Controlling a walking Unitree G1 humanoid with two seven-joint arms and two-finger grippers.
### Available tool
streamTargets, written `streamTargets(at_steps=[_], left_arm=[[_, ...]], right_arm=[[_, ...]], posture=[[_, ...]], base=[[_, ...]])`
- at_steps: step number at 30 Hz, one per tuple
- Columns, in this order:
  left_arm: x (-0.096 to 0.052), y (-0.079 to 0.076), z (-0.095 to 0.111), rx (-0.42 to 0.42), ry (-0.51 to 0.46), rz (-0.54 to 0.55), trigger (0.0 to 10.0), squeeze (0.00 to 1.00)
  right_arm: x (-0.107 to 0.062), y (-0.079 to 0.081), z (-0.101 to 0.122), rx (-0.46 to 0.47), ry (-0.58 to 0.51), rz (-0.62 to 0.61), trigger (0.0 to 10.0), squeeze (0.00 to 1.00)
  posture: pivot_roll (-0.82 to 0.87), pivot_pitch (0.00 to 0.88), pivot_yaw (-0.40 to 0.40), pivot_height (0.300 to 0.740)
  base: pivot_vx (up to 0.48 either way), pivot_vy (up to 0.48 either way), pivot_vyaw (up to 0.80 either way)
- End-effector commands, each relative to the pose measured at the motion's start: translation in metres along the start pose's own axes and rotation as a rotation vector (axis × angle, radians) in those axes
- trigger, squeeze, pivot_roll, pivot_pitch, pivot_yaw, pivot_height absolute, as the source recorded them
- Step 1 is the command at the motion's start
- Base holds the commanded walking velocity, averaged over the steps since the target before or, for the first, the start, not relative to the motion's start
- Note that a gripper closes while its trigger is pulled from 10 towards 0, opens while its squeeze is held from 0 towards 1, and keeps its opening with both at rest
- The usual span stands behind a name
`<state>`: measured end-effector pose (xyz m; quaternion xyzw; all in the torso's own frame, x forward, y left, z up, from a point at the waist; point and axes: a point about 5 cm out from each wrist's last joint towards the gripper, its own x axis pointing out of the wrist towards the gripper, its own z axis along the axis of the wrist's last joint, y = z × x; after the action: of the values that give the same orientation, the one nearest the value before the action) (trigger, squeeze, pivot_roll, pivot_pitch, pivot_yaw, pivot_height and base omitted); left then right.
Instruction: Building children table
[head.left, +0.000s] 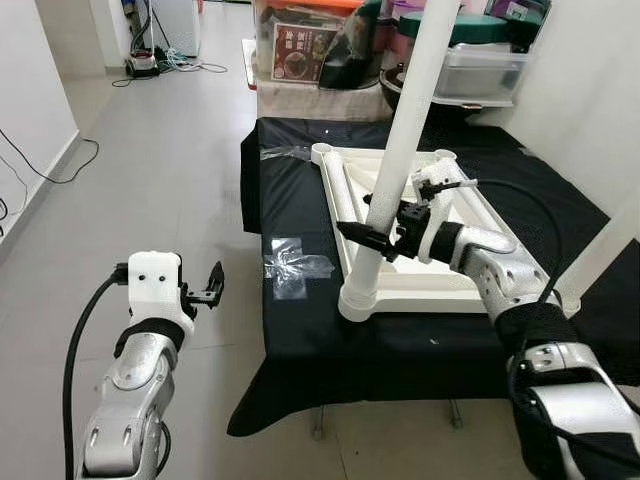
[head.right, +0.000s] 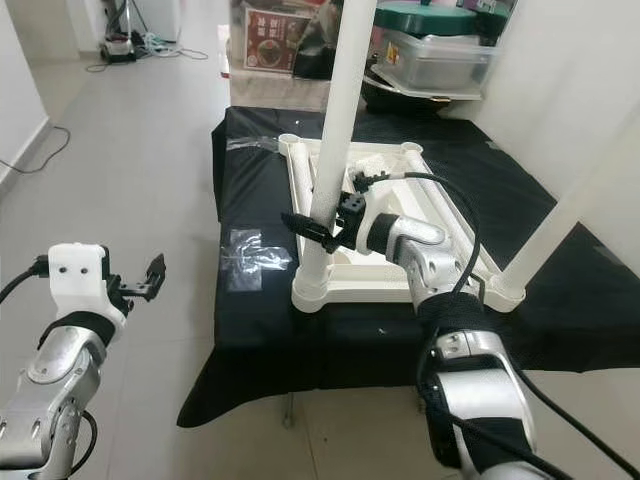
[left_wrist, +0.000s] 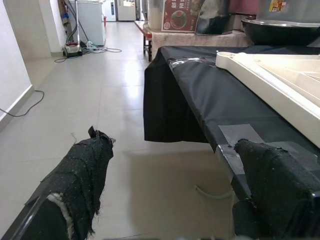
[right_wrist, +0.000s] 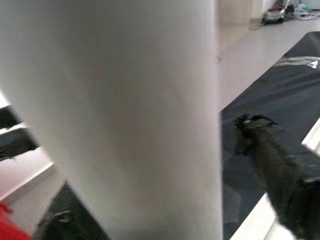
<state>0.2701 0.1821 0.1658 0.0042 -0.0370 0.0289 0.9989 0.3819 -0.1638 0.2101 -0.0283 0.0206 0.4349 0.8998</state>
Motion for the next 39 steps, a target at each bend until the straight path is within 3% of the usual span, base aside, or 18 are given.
streamTargets(at_steps=[1, 2, 9, 12, 14, 15, 16, 17, 18, 19, 20, 22, 23, 24, 27, 29, 32, 39], left_arm=[[-0.001, 0.000, -0.003, 0.015, 0.011, -0.004, 10.0, 0.00], [-0.001, 0.000, -0.003, 0.018, 0.012, -0.005, 10.0, 0.00], [-0.001, 0.000, -0.003, 0.021, 0.015, -0.008, 10.0, 0.00], [-0.001, 0.001, -0.003, 0.021, 0.014, -0.007, 10.0, 0.00], [-0.001, 0.001, -0.003, 0.021, 0.014, -0.007, 10.0, 0.00], [-0.001, 0.001, -0.003, 0.021, 0.012, -0.006, 10.0, 0.00], [-0.001, 0.001, -0.003, 0.021, 0.012, -0.006, 10.0, 0.00], [-0.002, 0.002, -0.003, 0.021, 0.011, -0.003, 10.0, 0.00], [-0.002, 0.002, -0.003, 0.021, 0.011, -0.003, 10.0, 0.00], [-0.002, 0.003, -0.005, 0.023, 0.016, 0.004, 10.0, 0.00], [-0.002, 0.003, -0.005, 0.023, 0.016, 0.004, 10.0, 0.00], [-0.002, 0.003, -0.008, 0.028, 0.025, 0.012, 10.0, 0.00], [-0.002, 0.003, -0.008, 0.028, 0.025, 0.012, 10.0, 0.00], [-0.002, 0.003, -0.009, 0.029, 0.030, 0.014, 10.0, 0.00], [-0.003, 0.004, -0.010, 0.031, 0.036, 0.014, 10.0, 0.00], [-0.004, 0.006, -0.012, 0.030, 0.040, 0.017, 10.0, 0.00], [-0.004, 0.006, -0.012, 0.026, 0.039, 0.023, 10.0, 0.00], [-0.005, 0.001, -0.014, 0.041, 0.034, 0.030, 10.0, 0.00]], right_arm=[[-0.004, -0.005, 0.004, -0.011, -0.022, -0.011, 4.7, 0.00], [-0.003, -0.007, 0.006, -0.017, -0.036, -0.014, 0.0, 0.00], [-0.004, -0.006, -0.005, 0.016, -0.040, 0.012, 0.0, 0.00], [0.000, -0.006, -0.020, 0.034, -0.005, -0.110, 0.0, 0.00], [0.000, -0.006, -0.020, 0.034, -0.005, -0.110, 0.0, 0.00], [0.004, -0.009, -0.028, 0.065, 0.041, -0.276, 0.0, 0.00], [0.004, -0.009, -0.028, 0.065, 0.041, -0.276, 0.0, 0.00], [0.008, -0.011, -0.037, 0.132, 0.077, -0.509, 0.0, 0.00], [0.008, -0.011, -0.037, 0.132, 0.077, -0.509, 0.0, 0.00], [0.019, 0.007, -0.048, 0.181, 0.099, -0.677, 0.0, 0.00], [0.019, 0.007, -0.048, 0.181, 0.099, -0.677, 0.0, 0.00], [0.028, 0.038, -0.059, 0.245, 0.106, -0.825, 0.0, 0.00], [0.028, 0.038, -0.059, 0.245, 0.106, -0.825, 0.0, 0.00], [0.036, 0.050, -0.061, 0.253, 0.103, -0.833, 0.0, 0.00], [0.042, 0.046, -0.059, 0.255, 0.097, -0.880, 0.0, 0.00], [0.039, 0.033, -0.053, 0.234, 0.081, -0.923, 0.0, 0.00], [0.039, 0.030, -0.049, 0.224, 0.061, -0.932, 0.0, 0.00], [0.033, 0.043, -0.049, 0.209, 0.038, -0.910, 0.0, 0.00]], posture=[[0.13, 0.000, -0.124, 0.740], [0.13, 0.000, -0.122, 0.740], [0.14, 0.000, -0.127, 0.740], [0.13, 0.000, -0.131, 0.740], [0.13, 0.000, -0.131, 0.740], [0.14, 0.000, -0.138, 0.740], [0.14, 0.000, -0.138, 0.740], [0.14, 0.000, -0.139, 0.740], [0.14, 0.000, -0.139, 0.740], [0.13, 0.000, -0.133, 0.740], [0.13, 0.000, -0.133, 0.740], [0.15, 0.000, -0.131, 0.740], [0.15, 0.000, -0.131, 0.740], [0.15, 0.000, -0.131, 0.740], [0.15, 0.000, -0.140, 0.740], [0.15, 0.000, -0.150, 0.740], [0.15, 0.000, -0.155, 0.740], [0.14, 0.000, -0.155, 0.740]], base=[[0.000, 0.000, 0.00], [0.000, 0.000, 0.00], [0.000, 0.000, 0.00], [0.000, 0.000, 0.00], [0.000, 0.000, 0.00], [0.000, 0.000, 0.00], [0.000, 0.000, 0.00], [0.000, 0.000, 0.00], [0.000, 0.000, 0.00], [0.000, 0.000, 0.00], [0.000, 0.000, 0.00], [0.000, 0.000, 0.00], [0.000, 0.000, 0.00], [0.000, 0.000, 0.00], [0.000, 0.000, 0.00], [0.000, 0.000, 0.00], [0.000, 0.000, 0.00], [0.000, 0.000, 0.00]])
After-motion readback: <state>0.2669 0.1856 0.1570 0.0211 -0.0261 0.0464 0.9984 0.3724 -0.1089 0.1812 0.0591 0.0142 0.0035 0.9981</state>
